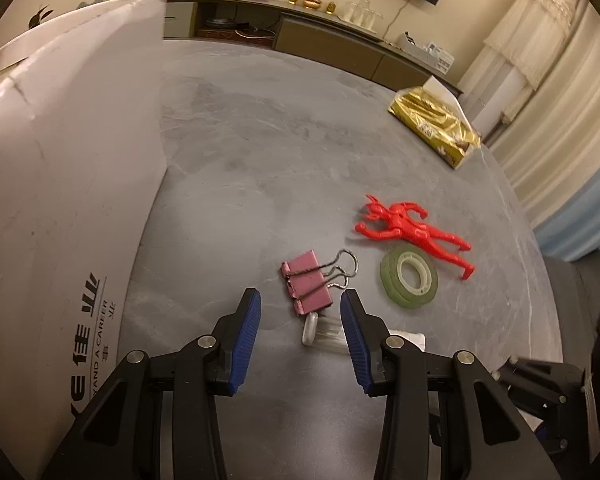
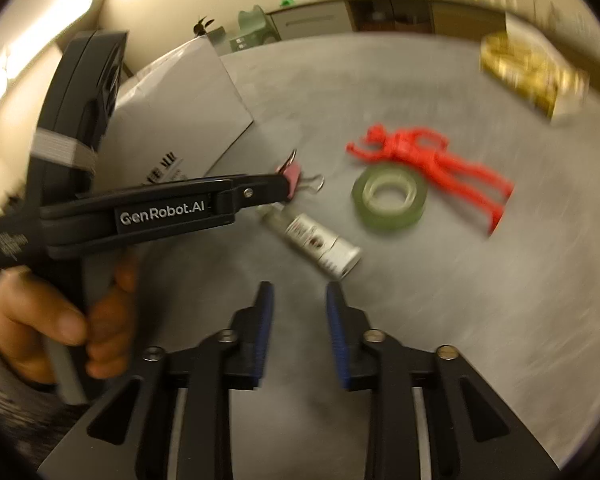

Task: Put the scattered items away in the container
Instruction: 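Grasp the white tube with the right tool while the left tool grasps the pink binder clips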

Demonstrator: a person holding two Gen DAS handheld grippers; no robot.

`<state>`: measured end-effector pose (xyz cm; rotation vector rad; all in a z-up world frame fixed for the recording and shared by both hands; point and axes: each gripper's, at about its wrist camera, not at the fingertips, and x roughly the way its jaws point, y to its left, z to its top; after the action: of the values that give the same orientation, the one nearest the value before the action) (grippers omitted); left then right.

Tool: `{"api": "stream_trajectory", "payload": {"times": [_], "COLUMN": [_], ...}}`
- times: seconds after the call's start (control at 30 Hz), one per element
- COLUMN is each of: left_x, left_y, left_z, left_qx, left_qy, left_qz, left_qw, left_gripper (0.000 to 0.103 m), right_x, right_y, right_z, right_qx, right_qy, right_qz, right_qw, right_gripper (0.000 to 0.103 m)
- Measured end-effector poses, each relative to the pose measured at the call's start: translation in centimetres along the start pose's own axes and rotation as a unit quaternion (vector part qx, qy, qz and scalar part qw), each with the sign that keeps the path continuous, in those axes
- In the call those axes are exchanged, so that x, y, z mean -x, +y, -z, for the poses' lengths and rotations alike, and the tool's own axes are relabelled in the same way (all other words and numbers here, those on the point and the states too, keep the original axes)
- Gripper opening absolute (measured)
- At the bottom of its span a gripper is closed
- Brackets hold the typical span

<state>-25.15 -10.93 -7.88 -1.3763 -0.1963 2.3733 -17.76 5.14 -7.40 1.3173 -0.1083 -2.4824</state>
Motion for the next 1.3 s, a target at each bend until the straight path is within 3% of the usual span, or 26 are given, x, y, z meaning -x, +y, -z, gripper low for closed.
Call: {"api": "stream_trajectory", "payload": {"times": [0.13, 0.27, 0.33, 0.4, 0.43, 0.53, 0.57, 0.67, 0.73, 0.8, 0.87, 1.0, 1.03, 1.07, 1.1, 1.23, 1.3], "left_x": [0.1, -0.5, -0.7, -1.3, -1.5, -1.8, -1.8, -2.0, -2.0, -1.9, -1.8, -2.1, -2.3, -2.6, -2.8, -2.8, -2.9], "left_y": [-0.8, -1.0, -1.0, -0.9, -0.9, -1.3, -1.5, -1.7, -1.8, -1.7, -1.8, -2.0, -1.9, -1.9, -2.0, -2.7, -2.8], "left_z": [-0.7, -1.3, -1.3, -1.1, -1.1, -0.7, -0.5, -0.5, -0.7, -1.1, -1.3, -1.8, -1.7, -1.7, -1.6, -1.2, -1.3], "left_qx": [-0.021, -0.028, -0.030, -0.030, -0.030, -0.050, -0.054, -0.060, -0.061, -0.062, -0.070, -0.080, -0.082, -0.082, -0.085, -0.103, -0.101], "left_qy": [-0.015, -0.024, -0.031, -0.028, -0.025, -0.027, -0.025, -0.028, -0.037, -0.055, -0.075, -0.081, -0.072, -0.061, -0.052, -0.053, -0.052], "left_qz": [0.004, 0.010, 0.020, 0.022, 0.026, 0.035, 0.039, 0.036, 0.028, 0.023, 0.015, 0.046, 0.055, 0.061, 0.064, 0.053, 0.043], "left_qw": [0.9997, 0.9993, 0.9989, 0.9989, 0.9989, 0.9978, 0.9975, 0.9972, 0.9971, 0.9963, 0.9946, 0.9924, 0.9925, 0.9929, 0.9930, 0.9919, 0.9926], "left_gripper": [0.049, 0.050, 0.050, 0.050, 0.050, 0.048, 0.041, 0.041, 0.046, 0.061, 0.067, 0.066, 0.062, 0.046, 0.041, 0.041, 0.050], "right_x": [-0.3, -2.1, -2.9, -2.9, -2.7, -1.9, -1.5, -0.4, 0.2, 0.5, 0.6, 0.0, -0.1, -0.2, -0.1, 0.0, -0.1], "right_y": [1.1, 1.7, 1.2, 0.8, 0.5, -0.4, -0.7, -1.4, -1.2, -1.1, -0.9, -0.9, -0.9, -1.0, -1.2, -1.3, -1.0], "right_z": [-1.1, -1.6, -1.4, -1.2, -1.0, -0.3, 0.1, 1.3, 1.8, 2.3, 2.2, 1.8, 1.7, 1.6, 1.6, 1.9, 1.9], "right_qx": [0.058, 0.097, 0.085, 0.071, 0.060, 0.022, 0.009, -0.024, -0.031, -0.029, -0.025, -0.022, -0.024, -0.028, -0.035, -0.042, -0.035], "right_qy": [-0.021, -0.013, -0.006, -0.008, -0.006, -0.001, -0.001, 0.000, 0.000, -0.004, -0.010, -0.022, -0.023, -0.023, -0.024, -0.023, -0.025], "right_qz": [0.039, 0.030, 0.018, 0.016, 0.018, 0.025, 0.026, 0.025, 0.027, 0.040, 0.048, 0.056, 0.055, 0.054, 0.052, 0.049, 0.052], "right_qw": [0.997, 0.995, 0.996, 0.997, 0.998, 0.999, 1.000, 0.999, 0.999, 0.999, 0.998, 0.998, 0.998, 0.998, 0.998, 0.998, 0.998], "right_gripper": [0.044, 0.044, 0.043, 0.024, 0.020, 0.020, 0.020, 0.020, 0.020, 0.020, 0.021, 0.022, 0.022, 0.021, 0.020, 0.021, 0.021]}}
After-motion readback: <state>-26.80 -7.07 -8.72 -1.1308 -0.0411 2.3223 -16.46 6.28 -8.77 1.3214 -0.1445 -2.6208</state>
